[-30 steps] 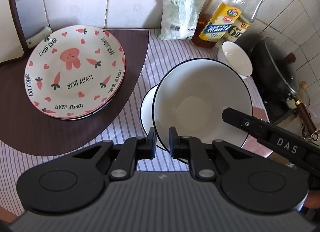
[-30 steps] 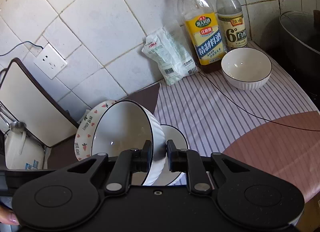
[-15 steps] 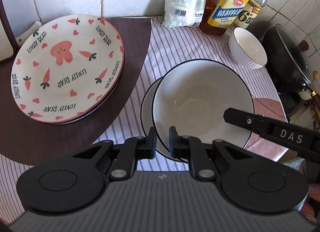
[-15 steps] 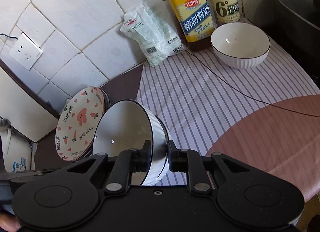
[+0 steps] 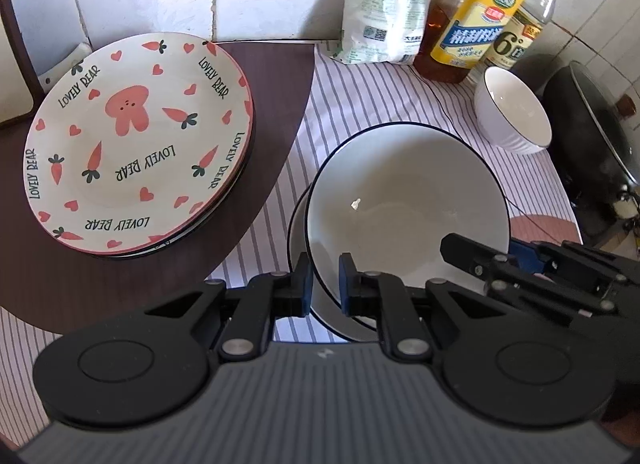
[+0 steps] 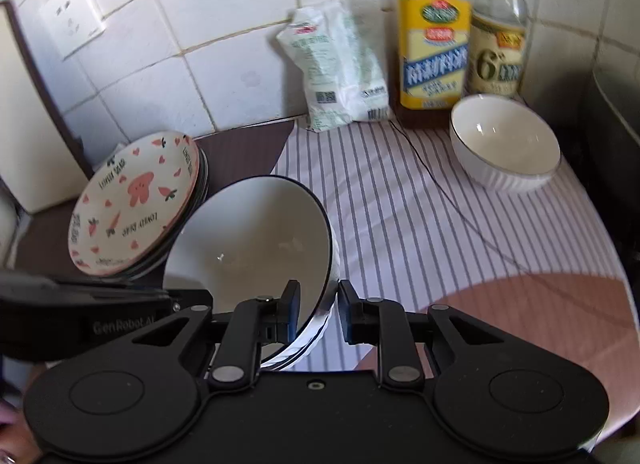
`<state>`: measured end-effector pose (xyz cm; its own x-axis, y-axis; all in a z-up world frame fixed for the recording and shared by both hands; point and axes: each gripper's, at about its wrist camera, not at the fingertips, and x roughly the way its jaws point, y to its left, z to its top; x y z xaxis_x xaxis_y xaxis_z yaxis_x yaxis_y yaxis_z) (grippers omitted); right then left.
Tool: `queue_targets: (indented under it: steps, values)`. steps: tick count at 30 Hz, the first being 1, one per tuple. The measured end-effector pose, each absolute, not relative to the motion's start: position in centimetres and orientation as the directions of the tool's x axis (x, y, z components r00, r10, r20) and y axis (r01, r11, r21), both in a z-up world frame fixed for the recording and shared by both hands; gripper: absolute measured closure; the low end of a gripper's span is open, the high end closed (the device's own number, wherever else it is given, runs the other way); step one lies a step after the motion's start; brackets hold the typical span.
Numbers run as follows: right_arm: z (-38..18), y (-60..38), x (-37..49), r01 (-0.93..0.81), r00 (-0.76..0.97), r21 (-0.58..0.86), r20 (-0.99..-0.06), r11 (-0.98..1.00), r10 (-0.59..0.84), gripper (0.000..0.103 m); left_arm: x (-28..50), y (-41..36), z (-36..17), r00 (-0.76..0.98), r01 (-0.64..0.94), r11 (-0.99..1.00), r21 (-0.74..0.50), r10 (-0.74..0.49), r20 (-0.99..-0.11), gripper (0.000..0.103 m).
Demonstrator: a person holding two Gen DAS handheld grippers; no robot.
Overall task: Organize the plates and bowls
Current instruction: 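Carry the second bowl over and lower it into the first bowl, then open both grippers and pull them back from the bowl stack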
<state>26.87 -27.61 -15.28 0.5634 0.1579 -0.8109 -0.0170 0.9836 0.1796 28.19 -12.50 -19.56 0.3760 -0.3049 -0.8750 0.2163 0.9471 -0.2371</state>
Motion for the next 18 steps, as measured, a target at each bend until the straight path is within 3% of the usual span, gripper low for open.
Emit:
queue_targets:
  steps: [6, 10, 14, 18]
  values:
    - [-15.9, -27.4, 26.6, -0.059, 0.607, 0.146, -0.780, 0.988, 0.152, 0.075, 28.7, -11.7, -20.3, 0.375, 0.129, 0.943, -0.307, -0.333, -0.865, 0.088]
    - [-16.1, -27.0, 26.3, -0.065, 0.615, 0.127, -0.776, 0.990, 0.140, 0.070, 28.6, -11.2, -20.2, 0.388, 0.089, 0.926, -0.366, -0.371, -0.844, 0.079]
    - [-16.1, -27.3, 25.9, -0.070, 0.636, 0.137, -0.757, 0.988, 0.150, 0.070, 27.9, -11.4, -19.3, 0.427, 0.106, 0.928, -0.358, -0.367, -0.827, 0.067]
    - [-16.4, -27.7, 25.6, -0.065, 0.656, 0.157, -0.737, 0.985, 0.161, 0.070, 27.1, -12.2, -18.4, 0.471, 0.123, 0.947, -0.298, -0.320, -0.822, 0.067]
